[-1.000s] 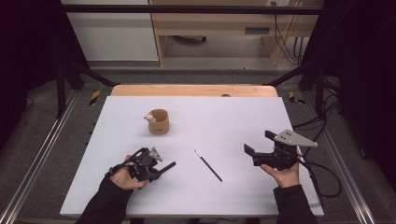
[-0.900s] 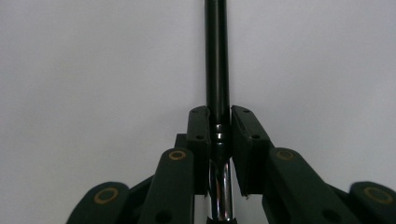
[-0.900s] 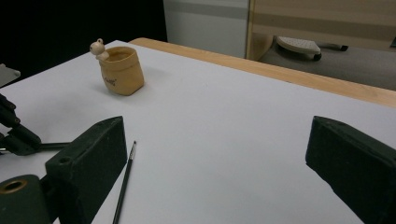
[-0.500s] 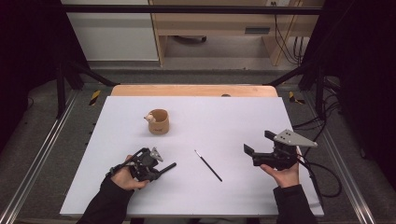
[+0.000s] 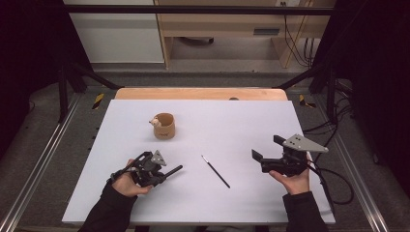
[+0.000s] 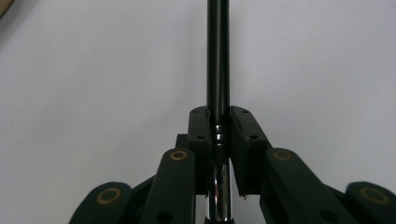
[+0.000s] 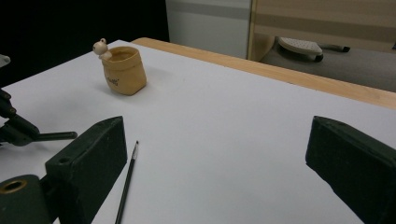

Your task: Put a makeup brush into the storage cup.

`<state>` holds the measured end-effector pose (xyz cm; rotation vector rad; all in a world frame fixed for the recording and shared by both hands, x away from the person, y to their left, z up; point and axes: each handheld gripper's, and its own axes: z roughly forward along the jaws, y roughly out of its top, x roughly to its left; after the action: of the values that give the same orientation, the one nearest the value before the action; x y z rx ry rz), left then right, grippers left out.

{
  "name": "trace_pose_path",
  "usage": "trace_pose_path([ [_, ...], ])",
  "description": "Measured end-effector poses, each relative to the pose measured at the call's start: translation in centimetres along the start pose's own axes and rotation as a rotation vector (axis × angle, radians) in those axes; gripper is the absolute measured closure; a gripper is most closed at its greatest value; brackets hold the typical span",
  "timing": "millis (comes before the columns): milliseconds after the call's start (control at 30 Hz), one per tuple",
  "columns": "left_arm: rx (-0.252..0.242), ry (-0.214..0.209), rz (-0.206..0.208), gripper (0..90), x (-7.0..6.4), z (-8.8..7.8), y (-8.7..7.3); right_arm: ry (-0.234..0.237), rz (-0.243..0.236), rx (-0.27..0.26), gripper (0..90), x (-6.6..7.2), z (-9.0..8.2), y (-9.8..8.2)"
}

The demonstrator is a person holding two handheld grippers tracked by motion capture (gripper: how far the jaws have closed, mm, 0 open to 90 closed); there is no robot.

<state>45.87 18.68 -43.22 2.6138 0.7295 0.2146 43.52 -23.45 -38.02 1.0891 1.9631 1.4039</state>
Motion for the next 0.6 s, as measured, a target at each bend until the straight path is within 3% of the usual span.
trace_pose_path([
  [233,-0.062,-0.026,-0.018,78.9,-0.2,-0.8,0.1,0.006,-0.007,0.006,5.8,0.3,0.1,0.0],
  [467,-0.122,-0.066,-0.010,78.9,-0.7,-1.5,0.4,0.018,-0.020,0.012,5.8,0.7,0.4,0.1],
  [600,-0.154,-0.068,-0.009,78.9,-1.0,-1.8,0.6,0.025,-0.021,0.021,5.8,0.9,0.7,0.0],
])
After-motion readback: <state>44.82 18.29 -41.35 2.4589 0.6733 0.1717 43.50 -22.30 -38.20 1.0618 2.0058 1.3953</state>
